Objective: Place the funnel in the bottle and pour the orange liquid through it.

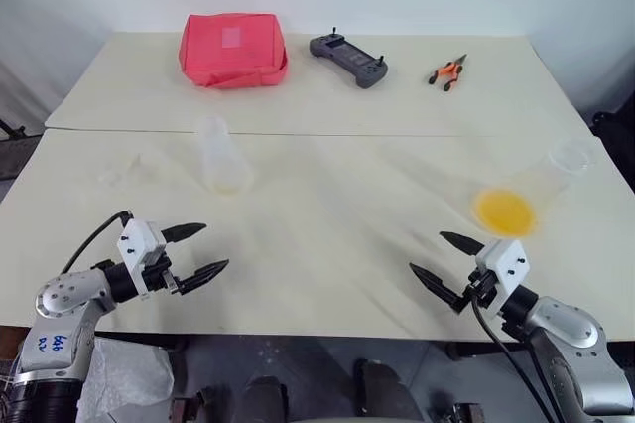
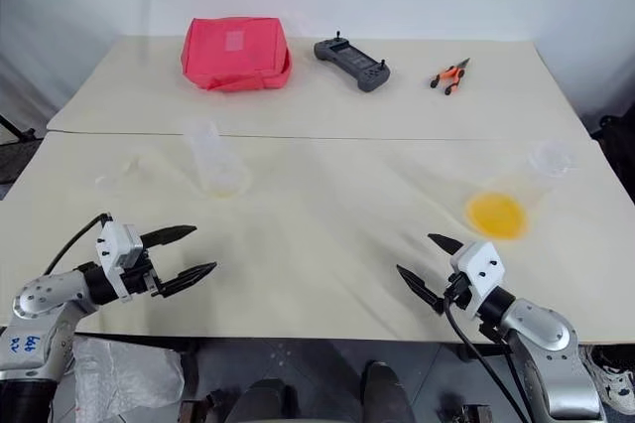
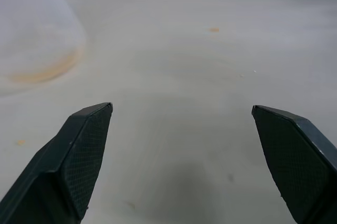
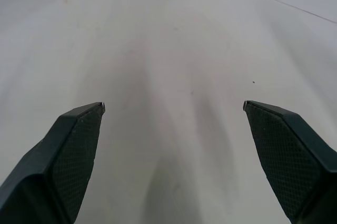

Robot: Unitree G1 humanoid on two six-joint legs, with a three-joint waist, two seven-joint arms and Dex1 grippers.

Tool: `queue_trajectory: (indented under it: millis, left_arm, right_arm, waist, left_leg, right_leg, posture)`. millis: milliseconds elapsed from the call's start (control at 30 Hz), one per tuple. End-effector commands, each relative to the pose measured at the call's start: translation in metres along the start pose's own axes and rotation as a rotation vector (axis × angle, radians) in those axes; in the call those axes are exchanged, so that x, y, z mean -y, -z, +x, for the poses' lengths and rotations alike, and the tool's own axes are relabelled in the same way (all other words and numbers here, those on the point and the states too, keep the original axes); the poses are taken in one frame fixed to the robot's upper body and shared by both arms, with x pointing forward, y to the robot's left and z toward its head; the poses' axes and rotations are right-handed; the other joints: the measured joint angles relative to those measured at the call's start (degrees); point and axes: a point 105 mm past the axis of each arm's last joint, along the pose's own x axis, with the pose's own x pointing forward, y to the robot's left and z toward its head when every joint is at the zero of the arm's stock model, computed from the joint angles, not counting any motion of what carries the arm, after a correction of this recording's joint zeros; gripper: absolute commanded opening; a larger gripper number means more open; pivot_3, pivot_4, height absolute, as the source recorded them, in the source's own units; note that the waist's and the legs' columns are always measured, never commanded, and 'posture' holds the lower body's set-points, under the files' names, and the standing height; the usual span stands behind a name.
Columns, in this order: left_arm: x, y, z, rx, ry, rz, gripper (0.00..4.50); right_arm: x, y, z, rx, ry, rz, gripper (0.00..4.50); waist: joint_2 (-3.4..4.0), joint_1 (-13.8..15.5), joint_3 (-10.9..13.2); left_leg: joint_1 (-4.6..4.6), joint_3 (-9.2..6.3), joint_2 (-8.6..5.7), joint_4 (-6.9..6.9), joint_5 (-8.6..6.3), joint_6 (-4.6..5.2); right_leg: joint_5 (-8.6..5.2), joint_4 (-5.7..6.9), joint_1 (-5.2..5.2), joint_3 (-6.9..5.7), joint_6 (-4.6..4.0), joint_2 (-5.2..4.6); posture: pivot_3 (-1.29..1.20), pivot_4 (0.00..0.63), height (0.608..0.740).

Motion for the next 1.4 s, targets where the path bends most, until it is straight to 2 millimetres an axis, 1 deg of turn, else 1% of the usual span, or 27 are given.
queue_trajectory:
  millis: [33, 133, 200, 333, 500, 567, 633, 700, 767, 867, 933, 1000, 1067, 1133, 1167, 1233, 1400]
  left_arm:
    - [-0.005, -0.013, 0.003, 0.050, -0.024, 0.022, 4.50]
    - [-0.008, -0.022, 0.008, 0.095, -0.059, -0.007, 4.50]
    - [-0.008, -0.026, 0.010, 0.107, -0.073, 0.004, 4.50]
    - [-0.003, -0.026, 0.007, 0.092, -0.075, 0.002, 4.50]
    - [-0.004, -0.031, -0.010, 0.121, -0.116, -0.004, 4.50]
    - [-0.007, -0.029, -0.027, 0.105, -0.186, -0.004, 4.50]
    - [-0.007, -0.030, -0.039, 0.097, -0.231, -0.007, 4.50]
    - [-0.007, -0.030, -0.044, 0.090, -0.251, -0.013, 4.50]
    - [-0.009, -0.030, -0.044, 0.086, -0.268, -0.006, 4.50]
    - [-0.019, -0.036, -0.037, 0.121, -0.310, 0.001, 4.50]
    - [-0.031, -0.042, -0.029, 0.165, -0.365, -0.008, 4.50]
    - [-0.047, -0.051, -0.016, 0.216, -0.425, -0.015, 4.50]
    - [-0.057, -0.058, -0.004, 0.244, -0.449, -0.026, 4.50]
    - [-0.062, -0.062, 0.004, 0.254, -0.440, -0.042, 4.50]
    - [-0.064, -0.065, 0.010, 0.264, -0.428, -0.046, 4.50]
    - [-0.072, -0.071, 0.020, 0.266, -0.422, -0.052, 4.50]
    - [-0.084, -0.077, 0.033, 0.250, -0.408, -0.034, 4.50]
  right_arm:
    - [0.001, -0.010, 0.000, 0.041, 0.000, -0.026, 4.43]
    - [0.001, -0.011, 0.001, 0.047, 0.000, -0.023, 4.43]
    - [0.002, -0.011, 0.002, 0.049, -0.003, -0.023, 4.43]
    - [0.002, -0.013, 0.004, 0.058, -0.013, -0.021, 4.43]
    - [0.003, -0.017, 0.009, 0.074, -0.036, -0.023, 4.43]
    - [0.004, -0.026, 0.013, 0.101, -0.060, -0.024, 4.43]
    - [0.006, -0.035, 0.016, 0.134, -0.072, -0.019, 4.43]
    - [0.006, -0.043, 0.019, 0.168, -0.101, -0.015, 4.43]
    - [0.002, -0.049, 0.021, 0.180, -0.143, -0.017, 4.43]
    - [0.002, -0.053, 0.025, 0.187, -0.157, -0.036, 4.43]
    - [0.003, -0.058, 0.028, 0.202, -0.155, -0.043, 4.43]
    - [0.003, -0.064, 0.033, 0.229, -0.147, -0.041, 4.43]
    - [0.001, -0.069, 0.036, 0.246, -0.149, -0.040, 4.43]
    - [-0.001, -0.071, 0.038, 0.251, -0.157, -0.040, 4.43]
    - [-0.003, -0.073, 0.039, 0.254, -0.160, -0.040, 4.43]
    - [-0.005, -0.076, 0.041, 0.264, -0.163, -0.042, 4.43]
    - [-0.008, -0.082, 0.044, 0.283, -0.163, -0.043, 4.43]
  waist:
    - [0.00, 0.0, 0.0]
    - [0.00, 0.0, 0.0]
    - [0.00, 0.0, 0.0]
    - [0.00, -0.1, 0.0]
    - [-0.01, -0.2, 0.0]
    - [-0.05, -0.4, 0.0]
    - [-0.06, -0.5, 0.0]
    - [-0.07, -0.4, 0.0]
    - [-0.09, 0.2, 0.1]
    - [-0.10, 0.4, 0.1]
    - [-0.10, 0.3, 0.1]
    - [-0.10, 0.3, 0.1]
    - [-0.11, 0.1, 0.1]
    - [-0.11, -0.1, 0.1]
    - [-0.11, -0.3, 0.1]
    - [-0.11, -0.3, 0.1]
    - [-0.11, -0.2, 0.1]
  left_leg:
    - [0.00, 0.00, 0.00, 0.00, 0.00, 0.00]
    - [-0.01, 0.00, 0.00, 0.00, 0.00, 0.00]
    - [-0.01, 0.00, 0.00, 0.00, 0.00, 0.00]
    - [0.00, -0.01, 0.01, 0.00, 0.00, -0.01]
    - [0.01, 0.00, 0.02, -0.01, 0.00, -0.01]
    - [0.01, 0.01, 0.02, 0.00, 0.00, -0.01]
    - [0.01, 0.03, 0.04, -0.02, 0.00, -0.01]
    - [0.01, 0.02, 0.05, -0.01, 0.00, 0.00]
    - [0.00, -0.02, 0.04, 0.03, 0.00, -0.01]
    - [0.00, -0.05, 0.02, 0.09, 0.00, -0.01]
    - [-0.01, -0.05, 0.01, 0.11, 0.01, -0.02]
    - [0.00, -0.04, 0.01, 0.12, 0.02, -0.03]
    - [-0.01, -0.06, 0.01, 0.16, 0.04, -0.07]
    - [-0.02, -0.06, 0.01, 0.16, 0.07, -0.13]
    - [-0.01, -0.04, 0.01, 0.10, 0.20, -0.36]
    - [-0.06, 0.01, 0.02, 0.05, 0.20, -0.37]
    - [-0.09, 0.03, 0.01, 0.07, 0.21, -0.39]
  right_leg:
    - [0.00, 0.00, 0.00, 0.00, 0.00, 0.00]
    - [0.01, 0.07, 0.00, 0.00, 0.01, 0.00]
    - [0.01, 0.08, 0.00, 0.00, 0.02, 0.00]
    - [0.02, 0.11, -0.01, 0.00, 0.03, 0.00]
    - [0.02, 0.12, -0.03, 0.00, 0.03, 0.00]
    - [0.02, 0.11, -0.03, 0.00, 0.03, 0.00]
    - [0.02, 0.11, -0.03, 0.01, 0.03, 0.00]
    - [0.02, 0.10, -0.04, 0.00, 0.03, 0.00]
    - [0.01, 0.00, -0.03, 0.00, 0.02, 0.00]
    - [0.01, -0.03, 0.00, -0.01, 0.02, -0.01]
    - [0.01, -0.01, 0.00, -0.01, 0.02, -0.01]
    - [0.02, 0.14, 0.00, -0.01, 0.04, -0.01]
    - [0.04, 0.26, 0.00, -0.04, 0.07, 0.00]
    - [0.05, 0.29, -0.02, -0.06, 0.09, 0.00]
    - [0.05, 0.27, -0.04, -0.05, 0.09, 0.00]
    - [0.05, 0.24, -0.12, -0.05, 0.09, 0.00]
    - [0.05, 0.25, -0.15, -0.06, 0.09, 0.00]
  posture:
    - [0.00, 0.150, 0.740]
    - [0.00, 0.150, 0.740]
    - [0.00, 0.150, 0.740]
    - [0.00, 0.150, 0.740]
    - [0.00, 0.150, 0.740]
    - [0.00, 0.150, 0.740]
    - [0.00, 0.150, 0.740]
    - [0.00, 0.150, 0.740]
    - [0.00, 0.150, 0.740]
    - [0.00, 0.150, 0.740]
    - [0.00, 0.150, 0.740]
    - [0.00, 0.150, 0.740]
    - [0.00, 0.150, 0.740]
    - [0.00, 0.150, 0.740]
    - [0.00, 0.150, 0.740]
    - [0.00, 0.150, 0.740]
    - [0.00, 0.150, 0.740]
